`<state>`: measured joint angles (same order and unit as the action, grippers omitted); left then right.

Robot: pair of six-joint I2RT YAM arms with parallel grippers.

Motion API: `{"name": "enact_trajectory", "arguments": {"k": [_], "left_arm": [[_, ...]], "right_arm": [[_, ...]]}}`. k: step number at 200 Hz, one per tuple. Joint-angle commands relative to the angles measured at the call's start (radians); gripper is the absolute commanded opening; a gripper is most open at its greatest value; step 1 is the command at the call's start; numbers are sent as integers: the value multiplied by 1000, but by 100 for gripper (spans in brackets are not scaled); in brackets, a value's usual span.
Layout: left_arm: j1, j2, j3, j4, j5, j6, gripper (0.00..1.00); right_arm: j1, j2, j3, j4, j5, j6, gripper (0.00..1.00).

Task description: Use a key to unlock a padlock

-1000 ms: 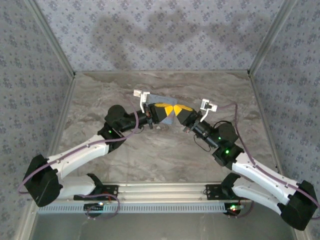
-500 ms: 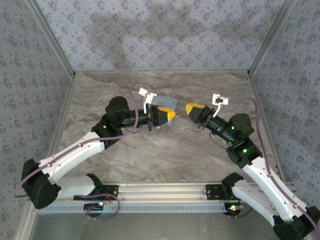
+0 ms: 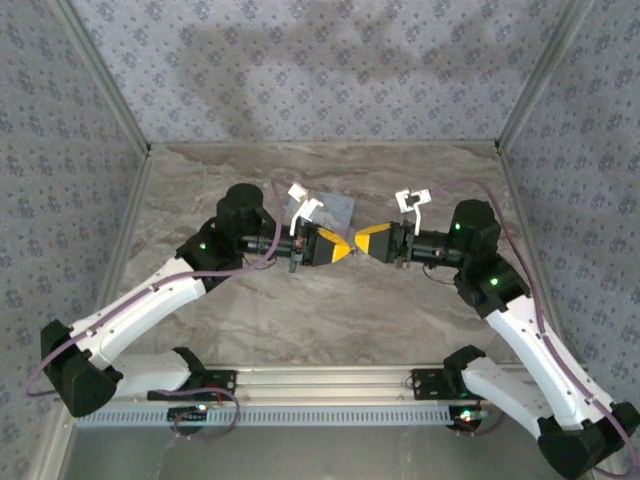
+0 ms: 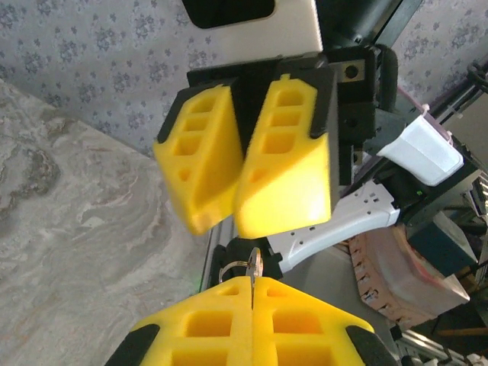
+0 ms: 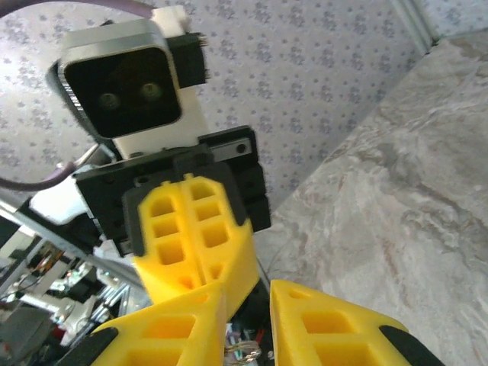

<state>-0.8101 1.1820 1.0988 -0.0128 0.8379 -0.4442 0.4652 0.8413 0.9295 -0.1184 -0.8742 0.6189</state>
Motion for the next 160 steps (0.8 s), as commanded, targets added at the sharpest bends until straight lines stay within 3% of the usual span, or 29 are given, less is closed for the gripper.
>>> {"name": "enact_trajectory", "arguments": {"k": [1, 123, 160], "left_arm": [[3, 7, 41, -43, 38, 34, 0], [4, 2, 41, -53, 32, 35, 0], [5, 1, 36, -46, 37, 29, 0]], "right_arm": [[8, -8, 45, -64, -85, -49, 24], [41, 16, 68, -182, -76, -137, 24], [38, 7, 65, -211, -24, -162, 34]]}}
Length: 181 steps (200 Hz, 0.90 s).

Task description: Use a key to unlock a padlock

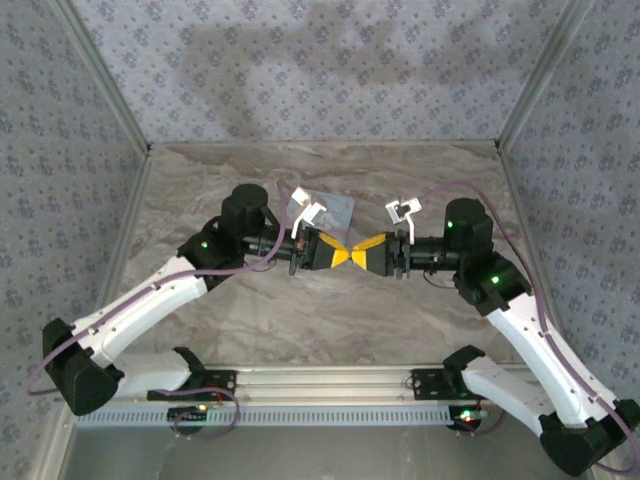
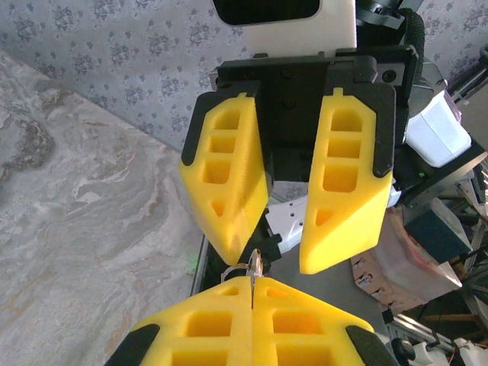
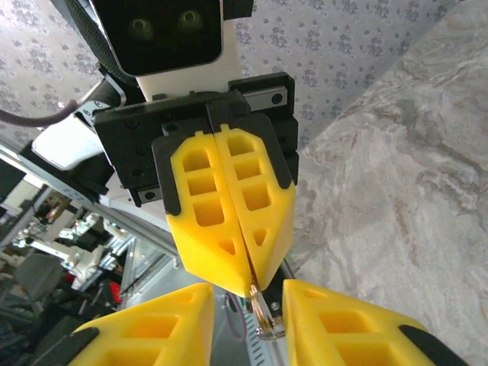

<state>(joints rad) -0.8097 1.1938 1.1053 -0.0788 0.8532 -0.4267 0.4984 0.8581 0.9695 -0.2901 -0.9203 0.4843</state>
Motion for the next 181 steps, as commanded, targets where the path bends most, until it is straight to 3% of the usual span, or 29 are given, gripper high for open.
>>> {"name": "enact_trajectory", "arguments": {"k": [1, 48, 138, 158, 181], "left_arm": [[4, -11, 30, 20, 22, 11, 0], [4, -13, 27, 23, 24, 11, 0], [4, -13, 23, 18, 25, 18, 0], [3, -18, 19, 8, -6, 20, 18], [11, -33, -2, 25, -37, 12, 24]], "right_arm": [[5, -10, 25, -38, 22, -27, 34], [5, -8, 24, -23, 9, -21, 16], [32, -13, 28, -30, 55, -59, 0], [56, -29, 22, -23, 126, -72, 0], [67, -58, -13, 30, 208, -51, 0]]}}
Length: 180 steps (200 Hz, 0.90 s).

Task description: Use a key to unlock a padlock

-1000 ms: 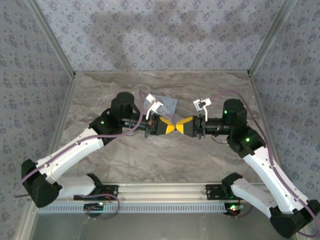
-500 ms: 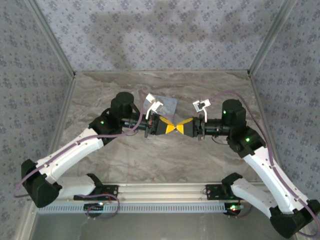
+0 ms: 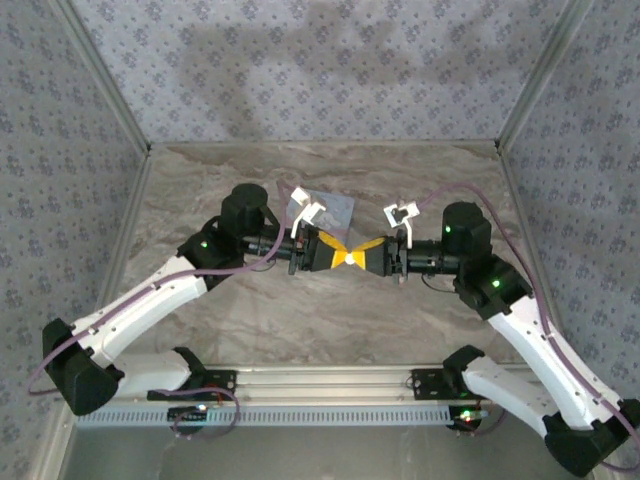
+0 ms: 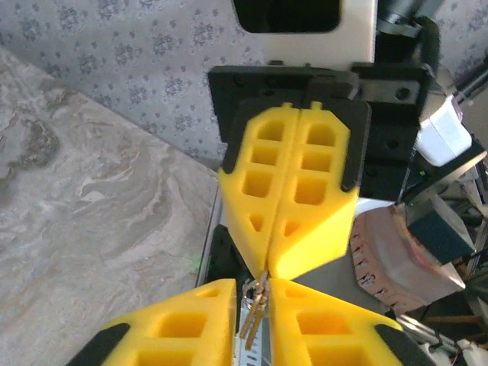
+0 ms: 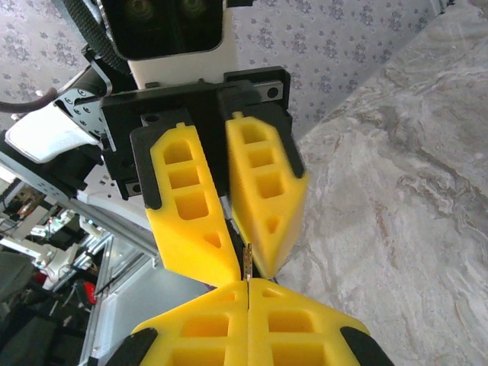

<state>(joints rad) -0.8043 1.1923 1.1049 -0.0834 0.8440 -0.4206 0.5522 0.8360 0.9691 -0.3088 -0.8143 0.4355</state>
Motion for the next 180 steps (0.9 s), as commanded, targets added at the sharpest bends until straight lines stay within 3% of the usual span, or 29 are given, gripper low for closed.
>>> {"name": "enact_trajectory", "arguments": {"k": [1, 45, 72, 112, 180], "left_arm": [[6, -32, -2, 32, -29, 5, 24], [23, -50, -29, 56, -36, -18, 26], [27, -58, -39, 62, -36, -20, 20], [30, -69, -65, 146, -31, -64, 33], [30, -31, -47, 172, -32, -76, 31]], "right_arm": [[13, -37, -16, 52, 106, 0, 0], [14, -80, -73, 160, 170, 52, 0], [16, -92, -95, 196, 180, 69, 0], [18, -86, -104, 219, 175, 80, 0], [50, -81, -110, 258, 158, 73, 0]]}}
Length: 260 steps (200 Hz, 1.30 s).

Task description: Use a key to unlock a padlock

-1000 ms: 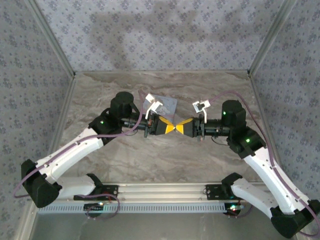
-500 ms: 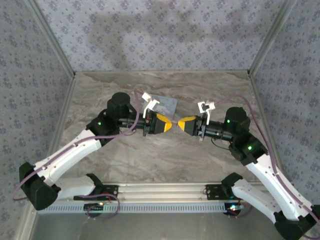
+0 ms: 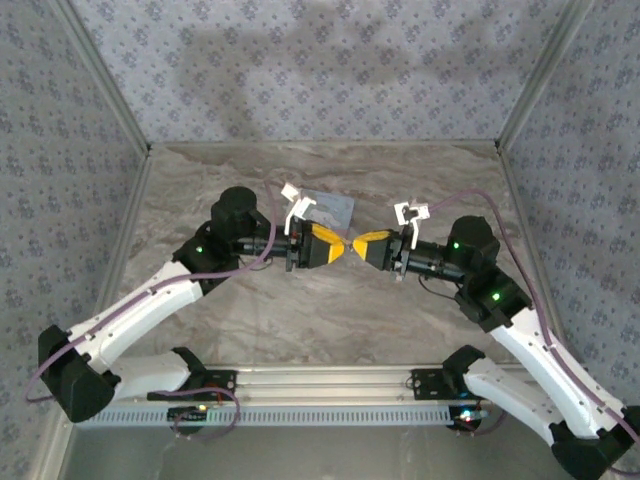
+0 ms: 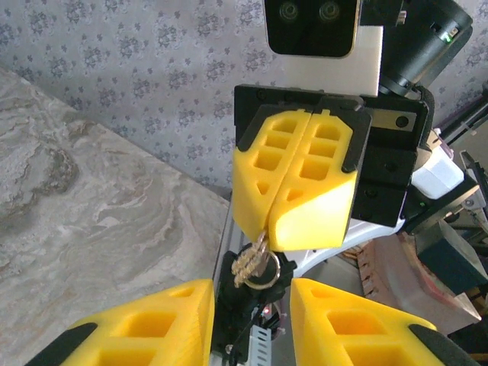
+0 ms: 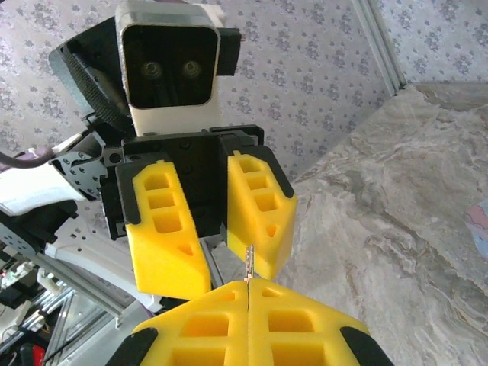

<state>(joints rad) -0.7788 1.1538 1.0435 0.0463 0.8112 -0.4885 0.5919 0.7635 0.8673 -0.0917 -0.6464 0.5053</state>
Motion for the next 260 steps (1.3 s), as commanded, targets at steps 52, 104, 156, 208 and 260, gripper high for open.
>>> {"name": "enact_trajectory", "arguments": {"k": [52, 104, 156, 208, 260], "left_arm": [[1, 26, 0, 51, 11, -21, 20], [-7, 38, -2, 56, 27, -27, 17], [-16, 14, -53, 172, -8, -93, 29], [-15, -19, -83, 286, -35, -147, 35], [-16, 1, -71, 321, -26, -161, 27]], "right_arm": [[12, -59, -60, 107, 24, 22, 0], [12, -90, -95, 144, 66, 29, 0], [18, -113, -131, 171, 127, 25, 0], [35, -121, -145, 195, 140, 29, 0], [51, -118, -145, 193, 126, 24, 0]]}}
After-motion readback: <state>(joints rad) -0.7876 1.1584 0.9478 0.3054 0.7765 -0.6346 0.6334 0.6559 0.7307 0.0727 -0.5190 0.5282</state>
